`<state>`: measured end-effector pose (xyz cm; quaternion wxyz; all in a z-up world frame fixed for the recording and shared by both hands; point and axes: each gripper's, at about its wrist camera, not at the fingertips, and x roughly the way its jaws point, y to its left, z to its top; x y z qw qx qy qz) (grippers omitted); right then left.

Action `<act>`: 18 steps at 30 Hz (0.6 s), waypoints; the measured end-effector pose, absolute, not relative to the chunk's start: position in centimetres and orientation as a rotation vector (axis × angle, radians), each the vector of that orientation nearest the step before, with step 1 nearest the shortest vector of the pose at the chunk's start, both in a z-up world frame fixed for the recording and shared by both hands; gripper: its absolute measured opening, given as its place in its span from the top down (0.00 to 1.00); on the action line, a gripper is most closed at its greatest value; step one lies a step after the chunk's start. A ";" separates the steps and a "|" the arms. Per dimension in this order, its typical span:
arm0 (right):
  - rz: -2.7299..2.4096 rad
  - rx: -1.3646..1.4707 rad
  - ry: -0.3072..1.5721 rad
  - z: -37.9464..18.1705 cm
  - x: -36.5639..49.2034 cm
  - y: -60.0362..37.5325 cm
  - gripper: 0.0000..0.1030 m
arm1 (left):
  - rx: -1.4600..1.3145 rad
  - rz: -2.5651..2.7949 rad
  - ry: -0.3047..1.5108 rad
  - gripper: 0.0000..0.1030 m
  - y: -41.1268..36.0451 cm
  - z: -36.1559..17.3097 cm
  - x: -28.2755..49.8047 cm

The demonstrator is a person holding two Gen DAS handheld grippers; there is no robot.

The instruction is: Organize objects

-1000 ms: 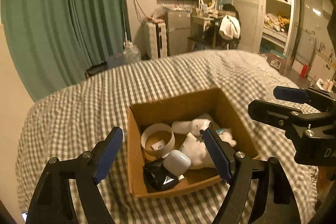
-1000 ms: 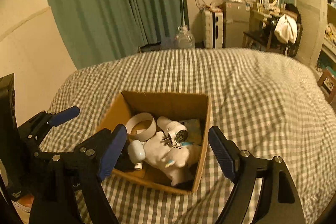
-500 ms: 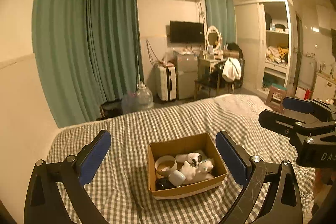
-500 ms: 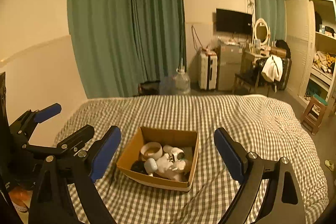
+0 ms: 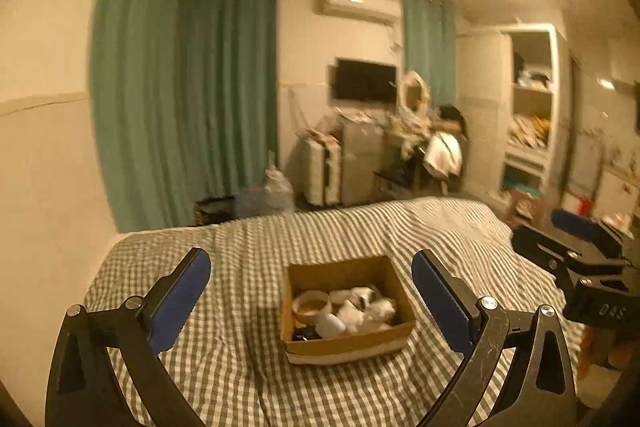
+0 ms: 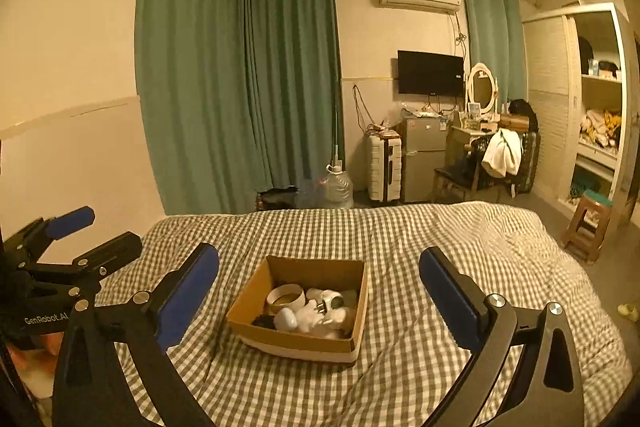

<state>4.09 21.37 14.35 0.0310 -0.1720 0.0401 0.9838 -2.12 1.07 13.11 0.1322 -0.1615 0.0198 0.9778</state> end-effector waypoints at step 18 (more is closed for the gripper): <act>2.880 -0.680 0.173 -3.0 2.5 22.7 0.01 | -0.562 2.998 0.195 0.00 1.4 -1.7 -1.8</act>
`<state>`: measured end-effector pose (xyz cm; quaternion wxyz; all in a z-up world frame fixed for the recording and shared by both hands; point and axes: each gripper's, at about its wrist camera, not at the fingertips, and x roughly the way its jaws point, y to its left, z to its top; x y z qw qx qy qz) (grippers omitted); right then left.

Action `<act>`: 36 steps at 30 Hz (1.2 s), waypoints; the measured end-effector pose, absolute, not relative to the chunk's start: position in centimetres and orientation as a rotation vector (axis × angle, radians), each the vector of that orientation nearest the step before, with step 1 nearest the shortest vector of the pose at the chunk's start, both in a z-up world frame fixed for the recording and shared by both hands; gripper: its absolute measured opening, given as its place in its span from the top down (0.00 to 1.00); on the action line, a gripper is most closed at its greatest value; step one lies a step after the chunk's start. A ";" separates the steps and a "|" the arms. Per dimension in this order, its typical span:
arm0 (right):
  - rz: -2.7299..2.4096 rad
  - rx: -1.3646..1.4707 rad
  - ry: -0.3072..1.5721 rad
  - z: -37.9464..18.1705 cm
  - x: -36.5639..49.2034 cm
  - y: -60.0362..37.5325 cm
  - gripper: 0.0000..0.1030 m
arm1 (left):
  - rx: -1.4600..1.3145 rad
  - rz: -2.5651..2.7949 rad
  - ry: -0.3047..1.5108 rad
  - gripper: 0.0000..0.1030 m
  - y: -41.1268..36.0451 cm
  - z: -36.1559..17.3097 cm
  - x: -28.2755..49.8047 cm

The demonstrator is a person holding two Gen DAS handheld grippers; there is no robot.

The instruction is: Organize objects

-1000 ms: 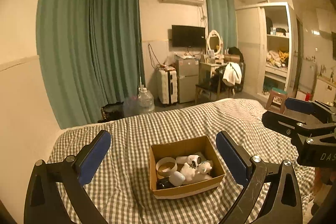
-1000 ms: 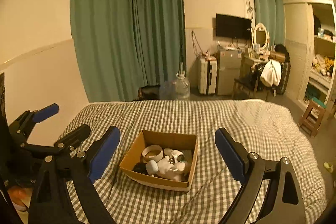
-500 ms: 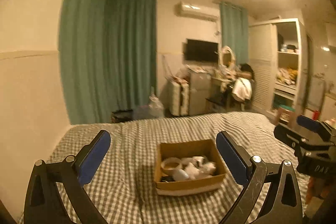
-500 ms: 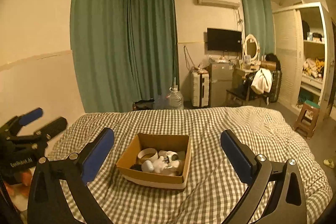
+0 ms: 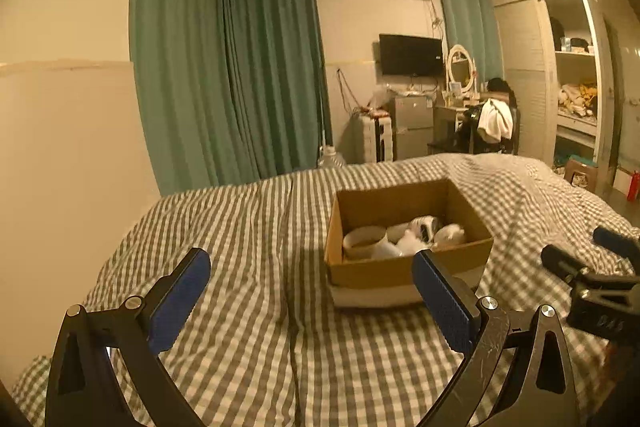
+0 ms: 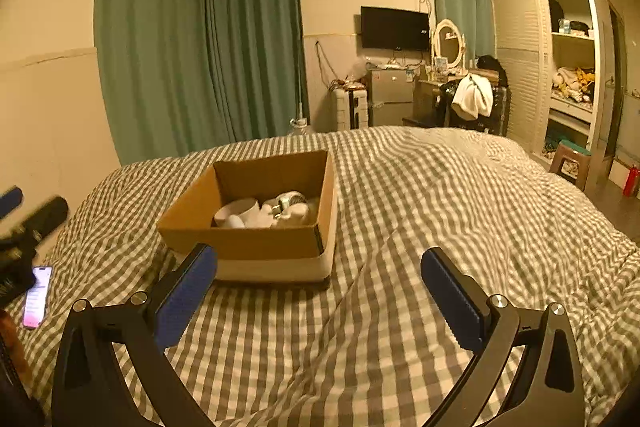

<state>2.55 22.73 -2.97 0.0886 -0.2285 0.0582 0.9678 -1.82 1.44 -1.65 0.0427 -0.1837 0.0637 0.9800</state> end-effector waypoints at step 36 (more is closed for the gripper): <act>2.884 -0.610 -0.004 -1.9 3.5 20.0 0.01 | -0.643 2.956 0.160 0.00 1.5 -2.1 -1.8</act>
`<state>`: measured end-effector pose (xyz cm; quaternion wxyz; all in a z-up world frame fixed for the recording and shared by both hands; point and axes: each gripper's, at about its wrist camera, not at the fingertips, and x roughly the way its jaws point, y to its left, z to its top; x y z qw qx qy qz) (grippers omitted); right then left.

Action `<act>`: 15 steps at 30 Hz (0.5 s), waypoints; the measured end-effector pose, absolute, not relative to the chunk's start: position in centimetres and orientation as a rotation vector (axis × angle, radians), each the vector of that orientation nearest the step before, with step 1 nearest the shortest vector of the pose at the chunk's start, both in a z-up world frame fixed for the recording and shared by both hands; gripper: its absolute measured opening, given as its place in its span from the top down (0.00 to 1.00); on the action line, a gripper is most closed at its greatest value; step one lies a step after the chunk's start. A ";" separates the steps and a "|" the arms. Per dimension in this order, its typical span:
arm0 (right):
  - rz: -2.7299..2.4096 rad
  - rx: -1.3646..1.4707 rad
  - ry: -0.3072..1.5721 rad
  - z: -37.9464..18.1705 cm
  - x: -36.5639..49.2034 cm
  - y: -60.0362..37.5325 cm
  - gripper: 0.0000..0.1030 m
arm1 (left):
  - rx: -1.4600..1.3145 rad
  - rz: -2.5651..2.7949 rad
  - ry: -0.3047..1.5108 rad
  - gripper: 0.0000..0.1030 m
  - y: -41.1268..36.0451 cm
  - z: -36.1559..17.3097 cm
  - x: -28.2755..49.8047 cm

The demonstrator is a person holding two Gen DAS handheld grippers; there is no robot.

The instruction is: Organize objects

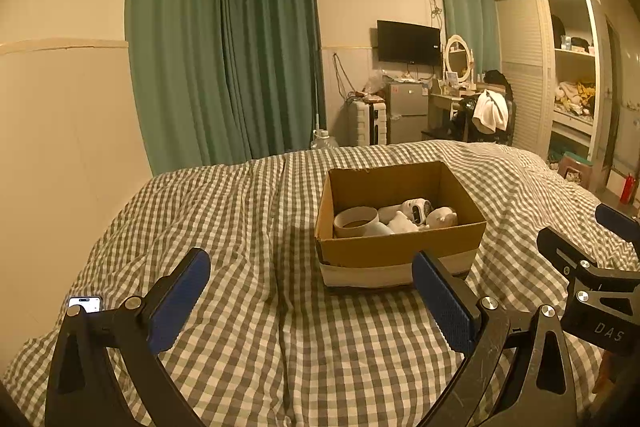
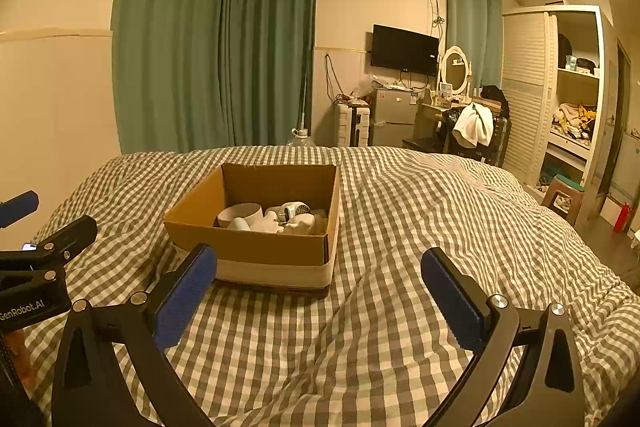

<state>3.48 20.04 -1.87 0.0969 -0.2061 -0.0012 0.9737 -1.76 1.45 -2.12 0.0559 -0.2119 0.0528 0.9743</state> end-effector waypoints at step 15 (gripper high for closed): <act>2.888 -0.624 0.024 -2.0 3.6 20.1 0.01 | -0.641 2.958 0.117 0.00 1.2 -1.5 -1.3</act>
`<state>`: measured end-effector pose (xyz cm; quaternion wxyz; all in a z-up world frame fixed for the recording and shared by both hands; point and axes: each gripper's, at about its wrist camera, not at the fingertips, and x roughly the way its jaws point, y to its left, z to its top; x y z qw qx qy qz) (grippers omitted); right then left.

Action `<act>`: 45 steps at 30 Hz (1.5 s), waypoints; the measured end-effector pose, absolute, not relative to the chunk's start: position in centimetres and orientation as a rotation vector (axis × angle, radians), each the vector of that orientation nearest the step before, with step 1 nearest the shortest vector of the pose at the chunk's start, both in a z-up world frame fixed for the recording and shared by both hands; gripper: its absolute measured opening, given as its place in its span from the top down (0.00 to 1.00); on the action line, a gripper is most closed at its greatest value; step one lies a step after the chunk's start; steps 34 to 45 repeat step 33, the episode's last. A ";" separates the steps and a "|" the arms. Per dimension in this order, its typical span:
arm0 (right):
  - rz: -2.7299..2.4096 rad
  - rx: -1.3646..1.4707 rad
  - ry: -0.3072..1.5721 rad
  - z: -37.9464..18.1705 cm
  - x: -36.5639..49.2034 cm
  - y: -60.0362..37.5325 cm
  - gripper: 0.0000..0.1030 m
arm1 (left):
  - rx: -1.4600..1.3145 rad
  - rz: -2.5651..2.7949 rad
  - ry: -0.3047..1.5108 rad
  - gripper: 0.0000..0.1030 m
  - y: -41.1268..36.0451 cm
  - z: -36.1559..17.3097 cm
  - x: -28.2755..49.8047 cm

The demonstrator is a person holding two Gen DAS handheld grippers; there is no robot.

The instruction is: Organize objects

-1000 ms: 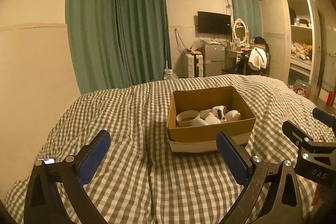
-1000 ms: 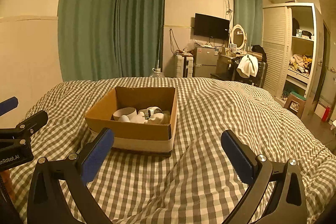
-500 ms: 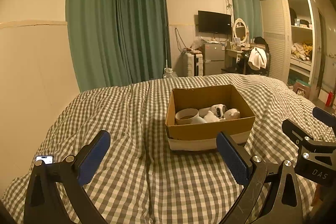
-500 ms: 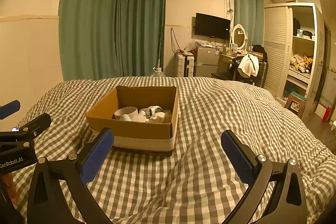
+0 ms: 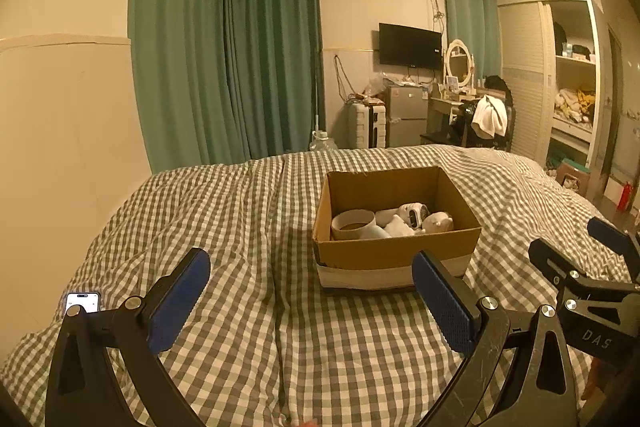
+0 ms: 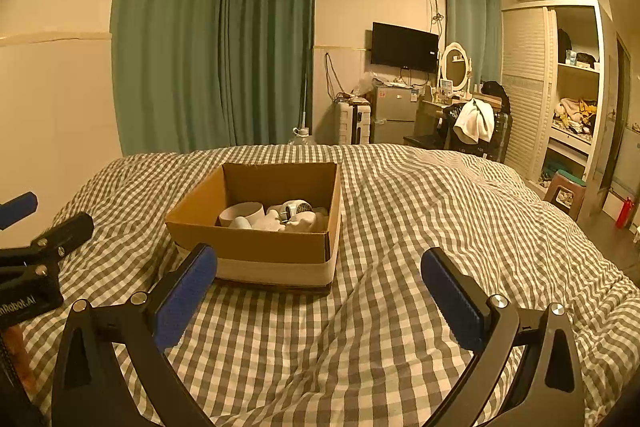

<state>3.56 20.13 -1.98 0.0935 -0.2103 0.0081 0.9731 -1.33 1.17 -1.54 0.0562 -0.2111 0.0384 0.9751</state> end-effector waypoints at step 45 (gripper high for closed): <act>2.885 -0.656 0.023 -2.2 3.3 19.4 0.01 | -0.684 2.950 0.140 0.00 1.3 -2.5 -1.3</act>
